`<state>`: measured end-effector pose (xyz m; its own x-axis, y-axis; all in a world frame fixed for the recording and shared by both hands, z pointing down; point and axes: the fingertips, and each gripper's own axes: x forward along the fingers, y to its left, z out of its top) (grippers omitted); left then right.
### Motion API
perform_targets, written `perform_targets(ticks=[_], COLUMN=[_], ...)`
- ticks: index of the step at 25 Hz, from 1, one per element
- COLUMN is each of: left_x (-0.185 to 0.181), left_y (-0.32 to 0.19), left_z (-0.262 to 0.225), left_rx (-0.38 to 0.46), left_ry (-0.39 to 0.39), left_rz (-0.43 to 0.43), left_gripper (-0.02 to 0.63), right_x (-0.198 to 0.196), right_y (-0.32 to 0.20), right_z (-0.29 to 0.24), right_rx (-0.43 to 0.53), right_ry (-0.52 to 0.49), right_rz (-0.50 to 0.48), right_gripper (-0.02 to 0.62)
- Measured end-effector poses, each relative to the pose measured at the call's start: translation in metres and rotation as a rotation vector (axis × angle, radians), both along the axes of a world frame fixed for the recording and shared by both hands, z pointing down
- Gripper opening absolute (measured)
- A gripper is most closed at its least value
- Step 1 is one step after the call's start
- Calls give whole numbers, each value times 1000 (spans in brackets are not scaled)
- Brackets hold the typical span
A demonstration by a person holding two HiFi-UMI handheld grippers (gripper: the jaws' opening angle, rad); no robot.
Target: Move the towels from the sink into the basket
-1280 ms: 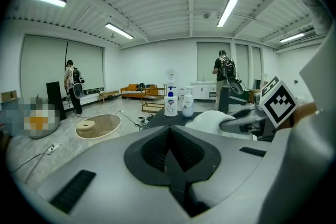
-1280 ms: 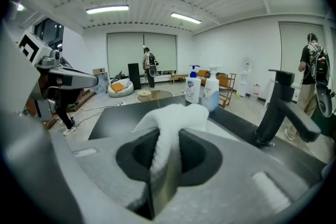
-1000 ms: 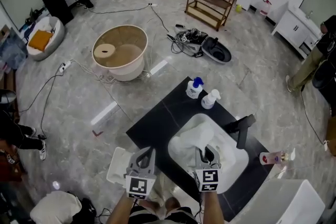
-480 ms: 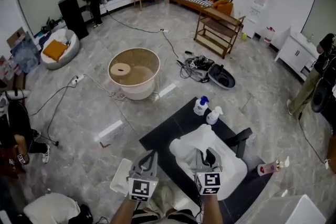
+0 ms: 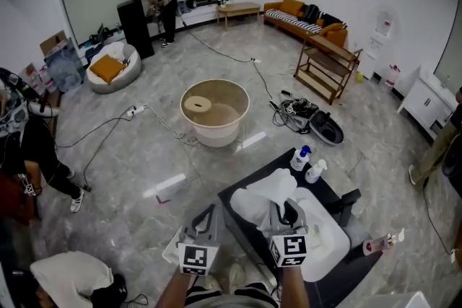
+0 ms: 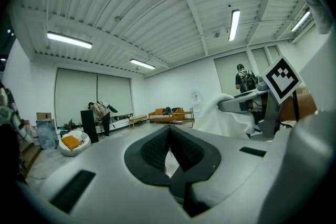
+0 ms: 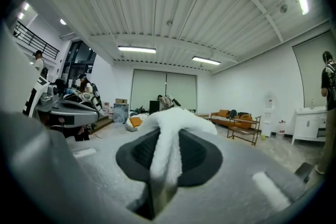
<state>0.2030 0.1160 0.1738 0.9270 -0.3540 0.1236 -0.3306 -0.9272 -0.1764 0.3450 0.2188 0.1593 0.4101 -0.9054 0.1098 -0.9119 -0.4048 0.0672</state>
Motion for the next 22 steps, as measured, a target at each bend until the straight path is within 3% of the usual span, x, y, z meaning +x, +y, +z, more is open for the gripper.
perform_targets(ticks=[15,22], left_x=[-138,-208], left_y=[-58,-81], left_z=[-12,6], left_rx=[21,6], left_ry=[5,-11], left_rz=[-294,-433], left_gripper=[9,9], right_x=[-128,-192], right_y=[-105,-148], right_z=[-19,-3], right_rx=[53,56], right_ry=[-8,-30], right_rz=[-314,-454], right_gripper=[64,64])
